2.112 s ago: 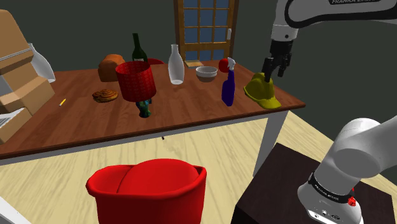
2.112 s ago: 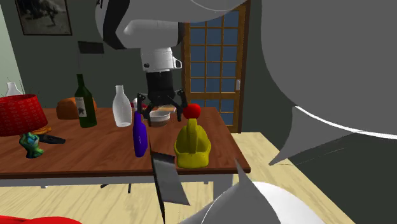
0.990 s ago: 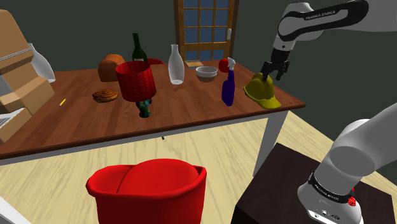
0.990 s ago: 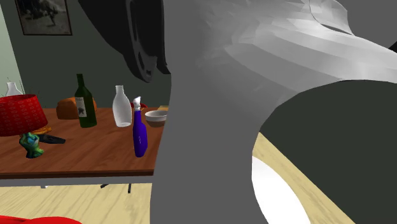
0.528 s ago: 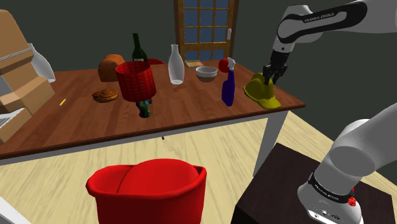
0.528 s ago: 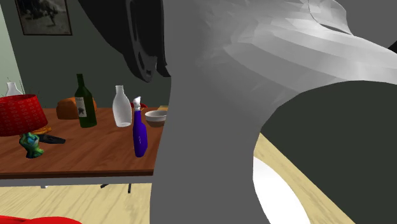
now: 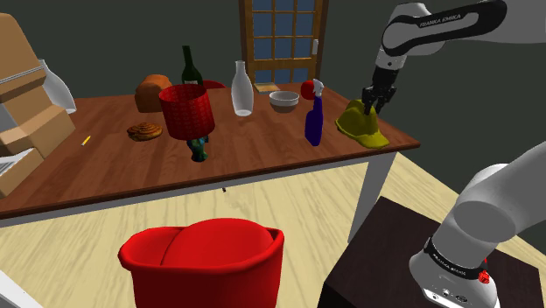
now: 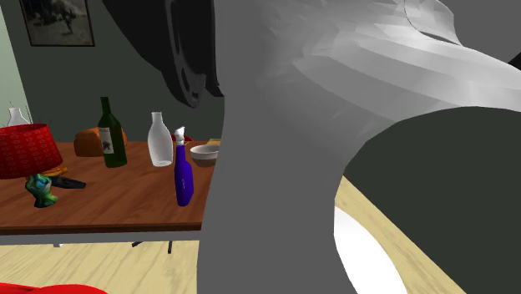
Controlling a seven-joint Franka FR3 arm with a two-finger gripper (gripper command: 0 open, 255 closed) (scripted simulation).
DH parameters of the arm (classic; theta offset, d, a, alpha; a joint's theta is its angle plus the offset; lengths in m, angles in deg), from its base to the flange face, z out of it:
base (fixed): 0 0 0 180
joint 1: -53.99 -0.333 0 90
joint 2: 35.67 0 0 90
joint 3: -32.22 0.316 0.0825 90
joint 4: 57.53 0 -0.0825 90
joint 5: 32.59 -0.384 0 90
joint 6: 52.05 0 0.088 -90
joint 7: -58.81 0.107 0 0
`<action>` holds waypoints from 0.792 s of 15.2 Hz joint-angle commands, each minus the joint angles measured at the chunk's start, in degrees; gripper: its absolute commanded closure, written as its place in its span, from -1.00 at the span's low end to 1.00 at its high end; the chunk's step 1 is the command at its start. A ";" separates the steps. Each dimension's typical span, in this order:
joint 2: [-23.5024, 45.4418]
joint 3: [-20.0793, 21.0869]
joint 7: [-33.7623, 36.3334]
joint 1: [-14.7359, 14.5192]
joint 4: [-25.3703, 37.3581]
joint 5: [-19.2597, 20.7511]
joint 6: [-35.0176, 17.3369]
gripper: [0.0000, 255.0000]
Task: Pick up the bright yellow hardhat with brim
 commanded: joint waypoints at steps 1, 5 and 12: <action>-0.25 0.13 0.01 -0.01 1.43 -0.01 1.61 1.00; -0.28 0.39 0.06 -0.13 4.48 -0.15 4.68 1.00; 0.18 0.73 0.07 -0.37 10.25 -0.49 10.02 1.00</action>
